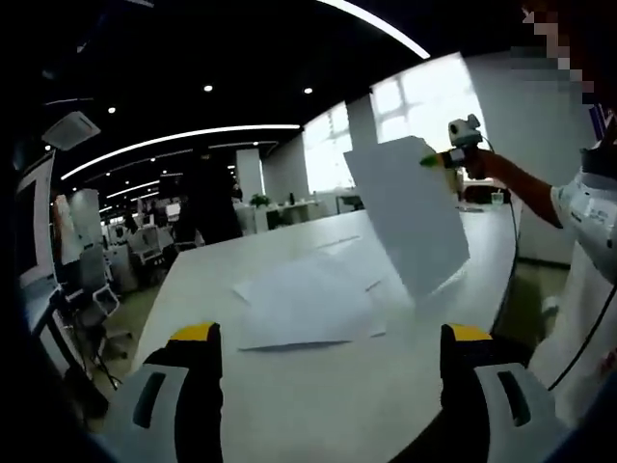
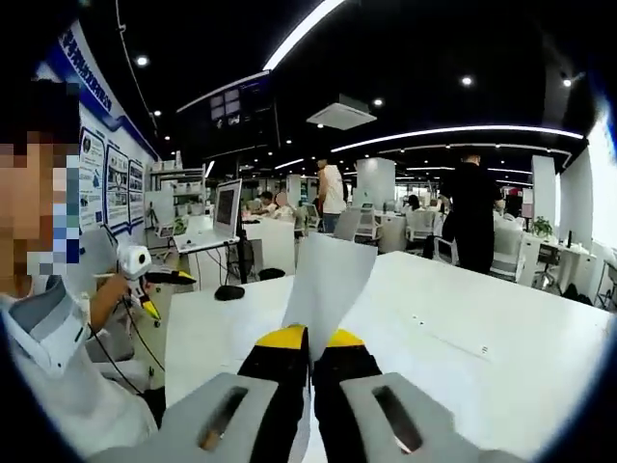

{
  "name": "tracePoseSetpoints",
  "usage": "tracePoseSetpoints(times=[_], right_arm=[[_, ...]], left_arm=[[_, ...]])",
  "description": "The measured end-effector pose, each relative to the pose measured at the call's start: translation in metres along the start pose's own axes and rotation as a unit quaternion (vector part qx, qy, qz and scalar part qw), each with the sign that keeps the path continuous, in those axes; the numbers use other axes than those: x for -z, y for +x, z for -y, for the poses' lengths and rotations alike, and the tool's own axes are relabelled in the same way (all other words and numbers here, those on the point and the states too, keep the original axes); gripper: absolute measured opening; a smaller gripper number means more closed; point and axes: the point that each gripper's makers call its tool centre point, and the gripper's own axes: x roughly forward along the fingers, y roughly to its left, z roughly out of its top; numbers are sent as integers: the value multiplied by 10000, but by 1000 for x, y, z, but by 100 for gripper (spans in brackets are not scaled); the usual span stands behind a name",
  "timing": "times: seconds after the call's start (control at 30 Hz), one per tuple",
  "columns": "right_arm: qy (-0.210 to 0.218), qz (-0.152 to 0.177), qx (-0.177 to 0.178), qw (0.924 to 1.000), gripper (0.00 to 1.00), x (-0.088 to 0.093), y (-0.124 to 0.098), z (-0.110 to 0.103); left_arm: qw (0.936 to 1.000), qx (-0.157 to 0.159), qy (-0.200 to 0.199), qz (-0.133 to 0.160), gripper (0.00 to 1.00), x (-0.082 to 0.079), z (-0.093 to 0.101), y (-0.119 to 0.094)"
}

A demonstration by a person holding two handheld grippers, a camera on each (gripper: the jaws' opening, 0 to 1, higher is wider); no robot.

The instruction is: Organize the stack of printing papers by aligning and flattening the scattered papers on the table

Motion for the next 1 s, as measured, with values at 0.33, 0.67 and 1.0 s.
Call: tracePoseSetpoints(times=[0.33,0.67,1.0], right_arm=[[9,131,-297,9995,0,-13,17,-12],[-38,140,-463,9988,0,-18,24,-21],[9,157,-694,9975,0,-28,35,-24]], left_arm=[[10000,50,13,55,96,-6,3,7],[9999,129,11,80,96,-11,2,15],[9997,198,-15,152,96,-18,3,21]])
